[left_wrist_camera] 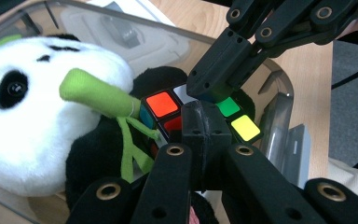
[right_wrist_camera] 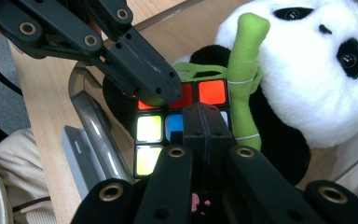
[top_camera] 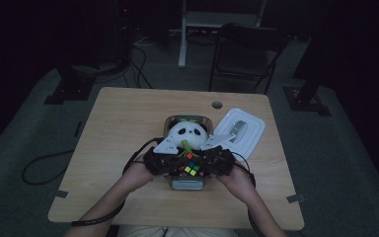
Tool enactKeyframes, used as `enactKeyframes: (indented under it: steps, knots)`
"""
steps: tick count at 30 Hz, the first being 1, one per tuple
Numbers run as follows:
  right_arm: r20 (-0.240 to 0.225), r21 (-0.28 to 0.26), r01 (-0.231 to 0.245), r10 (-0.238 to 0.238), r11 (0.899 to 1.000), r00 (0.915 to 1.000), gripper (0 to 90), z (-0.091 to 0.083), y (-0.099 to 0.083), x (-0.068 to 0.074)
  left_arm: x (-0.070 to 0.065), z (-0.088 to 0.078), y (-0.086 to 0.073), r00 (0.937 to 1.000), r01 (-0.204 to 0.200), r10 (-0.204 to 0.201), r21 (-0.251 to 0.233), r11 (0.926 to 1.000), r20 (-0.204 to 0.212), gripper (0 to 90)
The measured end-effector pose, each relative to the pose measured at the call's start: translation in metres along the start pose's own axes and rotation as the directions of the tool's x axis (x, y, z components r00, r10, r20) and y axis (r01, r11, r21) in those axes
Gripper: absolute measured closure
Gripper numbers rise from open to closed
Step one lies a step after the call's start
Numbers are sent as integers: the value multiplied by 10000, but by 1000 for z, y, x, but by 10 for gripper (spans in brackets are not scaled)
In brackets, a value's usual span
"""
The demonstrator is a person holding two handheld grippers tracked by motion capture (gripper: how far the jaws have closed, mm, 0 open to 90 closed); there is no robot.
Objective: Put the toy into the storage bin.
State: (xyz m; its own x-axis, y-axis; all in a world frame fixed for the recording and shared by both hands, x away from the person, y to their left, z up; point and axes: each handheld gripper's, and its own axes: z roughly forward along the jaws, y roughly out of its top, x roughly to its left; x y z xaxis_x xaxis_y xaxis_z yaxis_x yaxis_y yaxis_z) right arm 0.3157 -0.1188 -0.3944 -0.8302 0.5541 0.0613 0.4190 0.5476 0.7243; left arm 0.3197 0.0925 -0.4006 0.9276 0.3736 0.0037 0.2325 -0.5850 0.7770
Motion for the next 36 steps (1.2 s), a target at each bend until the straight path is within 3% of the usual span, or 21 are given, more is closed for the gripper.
enactKeyframes:
  steps: [2, 5, 12, 14, 15, 18, 22, 27, 29, 30, 31, 34, 36]
  knots:
    - [74, 133, 44, -45, 9999, 10000, 900, 2, 1, 1, 1, 2, -1, 10000, -35, 35, 105, 9999, 64, 900]
    - [375, 413, 228, -244, 9989, 9990, 900, 7, 3, 4, 5, 4, -4, 9994, 253, -253, -2, 9997, 255, 900]
    - [345, 610, 151, -173, 9980, 9993, 900, 10, 3, 2, 9, 8, -3, 9985, 363, -373, 247, 9990, 410, 900]
    - [324, 628, 162, -182, 9979, 9993, 900, 10, 2, 1, 7, 11, -1, 9982, 238, -259, 392, 9989, 534, 900]
    - [279, 716, 77, -97, 9974, 9996, 900, 11, 2, 0, 5, 13, 0, 9991, 156, -175, 490, 9987, 398, 900]
    - [310, 732, 88, -111, 9973, 9995, 900, 11, 2, -1, 7, 13, -1, 9981, 285, -306, 389, 9988, 535, 900]
    - [298, 591, 42, -60, 9982, 9995, 900, 10, 1, -1, 6, 13, 0, 9980, 273, -290, 313, 9991, 568, 900]
    - [-48, 37, -414, 414, 9991, 9991, 878, 1, 0, -6, 4, 8, 6, 9978, 370, -372, 59, 9993, 542, 900]
    - [-48, 37, -414, 414, 9991, 9991, 878, 1, 0, -6, 3, 6, 7, 9985, 216, -215, -23, 9998, 496, 900]
    - [167, -227, -452, 456, 9987, 9988, 730, -7, 2, -10, 4, 2, 9, 9977, 433, -425, -130, 9990, 532, 900]
    - [78, -259, -510, 512, 9984, 9987, 731, -8, 2, -12, 3, 1, 10, 9968, 448, -433, -211, 9988, 666, 881]
    - [13, -381, -620, 621, 9973, 9981, 734, -10, 3, -15, 1, -1, 12, 9982, 362, -347, -294, 9989, 484, 773]
    - [-66, -435, -603, 601, 9972, 9982, 809, -10, 4, -15, 0, -1, 13, 9992, 327, -320, -266, 9991, 257, 774]
